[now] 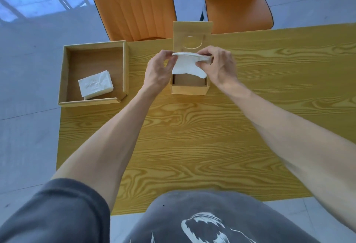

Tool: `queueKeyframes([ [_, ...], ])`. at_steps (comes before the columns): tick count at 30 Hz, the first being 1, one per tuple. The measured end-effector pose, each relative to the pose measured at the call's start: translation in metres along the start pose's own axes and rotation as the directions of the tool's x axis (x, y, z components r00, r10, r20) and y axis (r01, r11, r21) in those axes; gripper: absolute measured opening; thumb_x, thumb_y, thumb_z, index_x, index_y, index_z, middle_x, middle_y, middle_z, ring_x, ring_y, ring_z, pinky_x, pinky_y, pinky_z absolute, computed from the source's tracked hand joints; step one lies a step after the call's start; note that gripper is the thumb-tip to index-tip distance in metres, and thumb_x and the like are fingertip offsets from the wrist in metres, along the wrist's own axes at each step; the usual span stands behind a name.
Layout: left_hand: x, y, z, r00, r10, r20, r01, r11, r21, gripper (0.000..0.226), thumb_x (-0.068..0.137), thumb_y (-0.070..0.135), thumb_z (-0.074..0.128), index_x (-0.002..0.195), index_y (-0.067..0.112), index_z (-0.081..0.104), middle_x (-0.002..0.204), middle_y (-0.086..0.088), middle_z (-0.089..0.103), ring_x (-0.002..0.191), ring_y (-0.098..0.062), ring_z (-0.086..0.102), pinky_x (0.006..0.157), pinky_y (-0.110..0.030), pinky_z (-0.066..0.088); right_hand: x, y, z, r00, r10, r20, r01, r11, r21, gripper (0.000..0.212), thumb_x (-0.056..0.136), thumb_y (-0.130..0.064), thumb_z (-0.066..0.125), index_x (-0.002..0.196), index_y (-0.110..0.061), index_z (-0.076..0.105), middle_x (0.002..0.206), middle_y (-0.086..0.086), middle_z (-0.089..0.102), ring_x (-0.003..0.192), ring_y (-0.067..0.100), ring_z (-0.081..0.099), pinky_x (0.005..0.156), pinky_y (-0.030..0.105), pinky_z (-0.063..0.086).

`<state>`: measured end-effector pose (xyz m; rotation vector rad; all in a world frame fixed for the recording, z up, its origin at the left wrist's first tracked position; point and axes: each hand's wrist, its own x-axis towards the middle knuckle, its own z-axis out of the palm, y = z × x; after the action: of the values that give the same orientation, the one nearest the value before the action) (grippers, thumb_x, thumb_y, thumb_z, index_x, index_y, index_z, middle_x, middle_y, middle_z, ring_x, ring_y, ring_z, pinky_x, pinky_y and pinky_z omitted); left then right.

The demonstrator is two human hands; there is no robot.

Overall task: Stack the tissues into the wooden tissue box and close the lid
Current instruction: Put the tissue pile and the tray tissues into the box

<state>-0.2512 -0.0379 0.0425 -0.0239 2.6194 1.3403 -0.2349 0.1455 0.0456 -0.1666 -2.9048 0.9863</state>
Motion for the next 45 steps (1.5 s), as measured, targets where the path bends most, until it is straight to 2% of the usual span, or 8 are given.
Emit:
queueKeyframes([
  [3, 0.008, -0.001, 0.003, 0.997, -0.043, 0.060, 0.037, 0.994, 0.102, 0.041, 0.101, 0.040, 0.046, 0.129, 0.013, 0.059, 0.134, -0.005, 0.060, 0.126, -0.019, 0.052, 0.099, -0.030, 0.040, 0.003, 0.004, 0.004, 0.998, 0.022, 0.051, -0.021, 1.000, -0.005, 0.027, 0.083, -0.027, 0.072, 0.109, -0.020, 0.070, 0.108, -0.004, 0.074, 0.095, 0.016, 0.067, 0.073, 0.025, 0.048],
  [8, 0.013, -0.007, 0.008, 0.990, -0.116, 0.083, 0.087, 0.952, 0.293, 0.044, 0.099, 0.041, 0.045, 0.128, 0.013, 0.063, 0.140, -0.012, 0.054, 0.132, -0.029, 0.046, 0.103, -0.040, 0.042, 0.000, 0.013, 0.008, 0.990, 0.024, 0.138, -0.016, 0.998, -0.056, 0.024, 0.090, -0.034, 0.065, 0.108, -0.021, 0.074, 0.107, 0.001, 0.075, 0.097, 0.018, 0.066, 0.070, 0.023, 0.038],
  [12, 0.014, -0.002, 0.005, 0.989, -0.116, 0.095, 0.069, 0.914, 0.400, 0.043, 0.100, 0.039, 0.045, 0.129, 0.013, 0.063, 0.138, -0.015, 0.056, 0.129, -0.033, 0.049, 0.100, -0.043, 0.045, 0.007, 0.011, 0.007, 0.985, 0.011, 0.171, 0.009, 0.993, -0.114, 0.025, 0.093, -0.036, 0.061, 0.109, -0.021, 0.074, 0.109, 0.001, 0.074, 0.101, 0.021, 0.067, 0.074, 0.027, 0.046],
  [21, 0.014, 0.000, 0.011, 0.998, -0.068, 0.017, 0.054, 0.903, 0.426, 0.029, 0.095, 0.031, 0.056, 0.123, 0.024, 0.061, 0.121, -0.003, 0.067, 0.110, -0.029, 0.062, 0.088, -0.044, 0.051, 0.011, 0.005, 0.018, 0.992, 0.078, 0.094, -0.050, 0.960, -0.274, 0.027, 0.095, -0.035, 0.059, 0.115, -0.022, 0.071, 0.124, 0.008, 0.064, 0.124, 0.024, 0.050, 0.084, 0.027, 0.039],
  [26, 0.014, -0.003, 0.017, 0.992, -0.127, -0.014, 0.122, 0.915, 0.385, 0.045, 0.088, 0.023, 0.065, 0.128, 0.019, 0.044, 0.108, -0.003, 0.068, 0.094, -0.028, 0.064, 0.077, -0.042, 0.051, 0.004, 0.008, 0.023, 0.996, 0.064, 0.058, -0.042, 0.948, -0.316, 0.022, 0.089, -0.017, 0.064, 0.111, -0.016, 0.069, 0.123, 0.009, 0.055, 0.119, 0.023, 0.051, 0.082, 0.027, 0.044],
  [34, 0.016, -0.007, 0.021, 0.983, -0.181, -0.006, 0.172, 0.919, 0.355, 0.056, 0.084, 0.024, 0.068, 0.130, 0.018, 0.038, 0.108, -0.003, 0.066, 0.093, -0.029, 0.063, 0.071, -0.038, 0.049, 0.003, 0.010, 0.023, 0.997, 0.052, 0.053, -0.034, 0.954, -0.298, 0.020, 0.087, -0.021, 0.068, 0.106, -0.016, 0.069, 0.121, 0.011, 0.055, 0.116, 0.026, 0.053, 0.073, 0.028, 0.041],
  [40, 0.006, -0.007, -0.002, 0.985, -0.175, -0.004, 0.167, 0.933, 0.317, 0.038, 0.092, 0.049, 0.053, 0.123, 0.026, 0.056, 0.107, 0.002, 0.071, 0.096, -0.024, 0.066, 0.080, -0.037, 0.053, -0.002, -0.010, 0.024, 0.998, -0.019, -0.054, 0.007, 0.978, -0.207, 0.014, 0.090, -0.029, 0.068, 0.101, -0.020, 0.070, 0.113, 0.007, 0.065, 0.108, 0.023, 0.061, 0.075, 0.029, 0.047],
  [45, -0.008, -0.027, -0.049, 0.977, -0.190, -0.091, 0.210, 0.923, 0.321, 0.034, 0.094, 0.045, 0.051, 0.115, 0.025, 0.066, 0.110, 0.000, 0.073, 0.099, -0.024, 0.067, 0.083, -0.037, 0.054, -0.005, -0.058, 0.039, 0.988, -0.129, -0.086, 0.118, 0.986, -0.116, 0.010, 0.091, -0.028, 0.066, 0.095, -0.022, 0.072, 0.097, 0.001, 0.072, 0.087, 0.016, 0.067, 0.069, 0.029, 0.054],
])
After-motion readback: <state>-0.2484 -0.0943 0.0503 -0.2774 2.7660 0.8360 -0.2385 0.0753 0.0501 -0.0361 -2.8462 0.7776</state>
